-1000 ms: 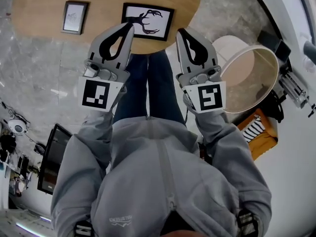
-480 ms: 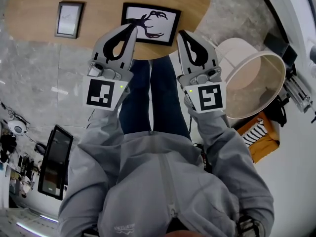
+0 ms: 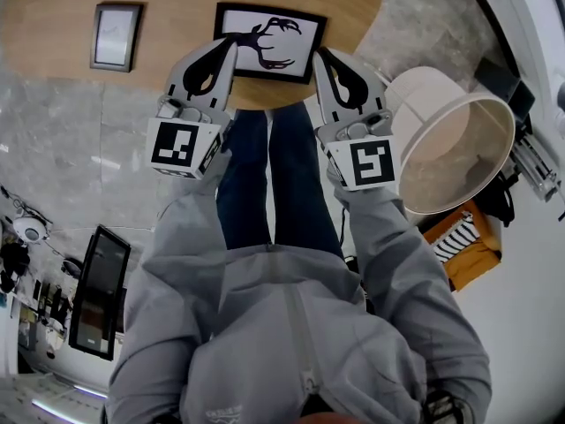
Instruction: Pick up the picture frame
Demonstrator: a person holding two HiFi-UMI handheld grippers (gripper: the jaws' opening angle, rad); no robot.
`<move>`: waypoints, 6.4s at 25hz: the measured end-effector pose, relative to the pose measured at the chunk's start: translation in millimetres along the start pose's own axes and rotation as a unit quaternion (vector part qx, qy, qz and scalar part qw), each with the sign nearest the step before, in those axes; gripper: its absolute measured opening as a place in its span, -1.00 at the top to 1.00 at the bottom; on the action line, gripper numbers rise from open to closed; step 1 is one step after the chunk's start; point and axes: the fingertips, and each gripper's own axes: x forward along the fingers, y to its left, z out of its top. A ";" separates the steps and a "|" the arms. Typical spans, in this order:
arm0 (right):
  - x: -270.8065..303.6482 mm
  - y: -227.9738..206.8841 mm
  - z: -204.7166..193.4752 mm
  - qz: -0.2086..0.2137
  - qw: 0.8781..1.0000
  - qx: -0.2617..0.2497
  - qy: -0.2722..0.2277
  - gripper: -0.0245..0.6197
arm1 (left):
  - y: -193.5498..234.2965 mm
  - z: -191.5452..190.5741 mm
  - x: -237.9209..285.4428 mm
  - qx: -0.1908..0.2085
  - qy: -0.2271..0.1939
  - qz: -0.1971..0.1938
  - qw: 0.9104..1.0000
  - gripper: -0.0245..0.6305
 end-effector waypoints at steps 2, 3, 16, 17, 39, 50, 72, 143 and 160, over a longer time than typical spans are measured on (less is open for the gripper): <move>2.4 -1.6 -7.2 -0.002 1.000 -0.001 0.002 0.82 | 2.4 -8.8 3.2 -0.007 0.007 -0.003 1.000 0.87; 3.6 -2.7 -10.6 -0.003 1.000 -0.003 0.003 0.82 | 3.8 -11.9 5.0 -0.009 0.010 -0.004 1.000 0.87; 19.5 -6.9 -63.0 0.003 0.998 -0.020 0.052 0.82 | 24.0 -59.1 14.3 -0.022 0.064 -0.002 0.998 0.87; 18.9 -7.6 -66.7 0.000 0.998 -0.015 0.059 0.82 | 24.5 -62.6 14.4 -0.026 0.068 -0.003 0.997 0.87; 11.0 -29.9 -102.4 -0.021 0.994 0.046 0.095 0.82 | 52.7 -102.0 33.4 -0.042 0.151 0.036 0.987 0.46; -21.6 -74.5 -128.8 -0.049 0.989 0.089 0.104 0.82 | 30.2 -114.9 59.1 -0.039 0.200 0.067 0.977 0.47; -86.7 -140.5 -194.3 -0.047 0.922 0.374 0.089 0.36 | -61.1 -117.1 107.4 -0.010 0.229 0.038 0.973 0.47; -124.5 -24.3 -35.2 0.055 0.882 0.421 0.206 0.81 | -142.6 41.5 -47.5 -0.101 0.237 -0.067 0.964 0.87; -211.1 20.8 91.0 -0.040 0.948 0.262 0.178 0.81 | -177.2 162.1 -151.2 -0.086 0.142 -0.067 0.984 0.87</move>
